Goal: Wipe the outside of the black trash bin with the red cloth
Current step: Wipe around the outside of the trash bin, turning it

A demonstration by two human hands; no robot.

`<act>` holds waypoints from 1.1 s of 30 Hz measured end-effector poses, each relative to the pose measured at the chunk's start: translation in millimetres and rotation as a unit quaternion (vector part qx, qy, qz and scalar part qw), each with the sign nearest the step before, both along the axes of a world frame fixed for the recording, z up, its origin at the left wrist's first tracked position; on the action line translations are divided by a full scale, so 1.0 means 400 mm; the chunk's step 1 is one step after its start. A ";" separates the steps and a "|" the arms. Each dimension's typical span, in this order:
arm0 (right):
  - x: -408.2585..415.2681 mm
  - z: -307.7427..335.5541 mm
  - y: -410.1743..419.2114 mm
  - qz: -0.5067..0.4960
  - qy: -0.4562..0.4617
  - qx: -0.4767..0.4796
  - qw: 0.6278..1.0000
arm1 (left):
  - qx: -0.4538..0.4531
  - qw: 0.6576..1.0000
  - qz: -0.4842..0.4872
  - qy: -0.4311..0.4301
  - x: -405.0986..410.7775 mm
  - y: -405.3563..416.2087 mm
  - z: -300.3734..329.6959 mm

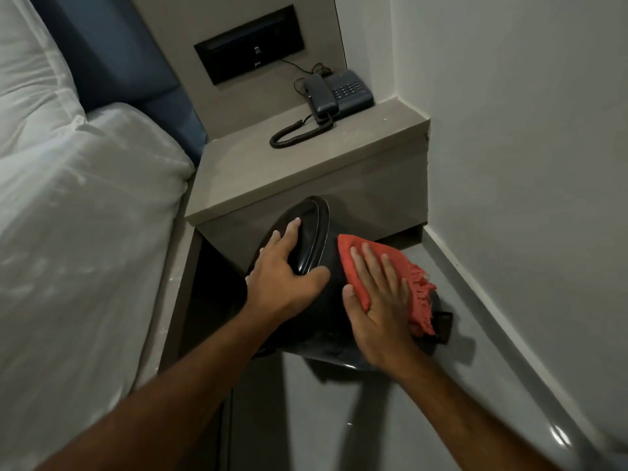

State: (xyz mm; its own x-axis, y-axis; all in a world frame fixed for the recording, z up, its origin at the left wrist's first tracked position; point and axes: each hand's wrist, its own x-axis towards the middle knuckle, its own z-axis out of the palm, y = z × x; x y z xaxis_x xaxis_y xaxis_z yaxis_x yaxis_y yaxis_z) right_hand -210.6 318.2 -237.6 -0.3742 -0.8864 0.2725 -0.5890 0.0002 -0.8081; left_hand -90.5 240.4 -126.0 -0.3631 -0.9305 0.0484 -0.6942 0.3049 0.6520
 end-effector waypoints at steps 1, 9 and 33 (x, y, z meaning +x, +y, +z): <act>0.014 0.003 0.004 0.012 0.011 -0.015 1.000 | 0.011 0.999 0.042 0.006 -0.030 0.008 0.007; -0.054 0.014 -0.025 -0.010 -0.022 -0.016 1.000 | 0.007 0.953 -0.225 -0.204 0.064 -0.035 0.016; -0.101 -0.005 -0.032 -0.097 -0.055 0.060 0.992 | -0.024 0.997 -0.006 0.067 0.009 0.005 -0.040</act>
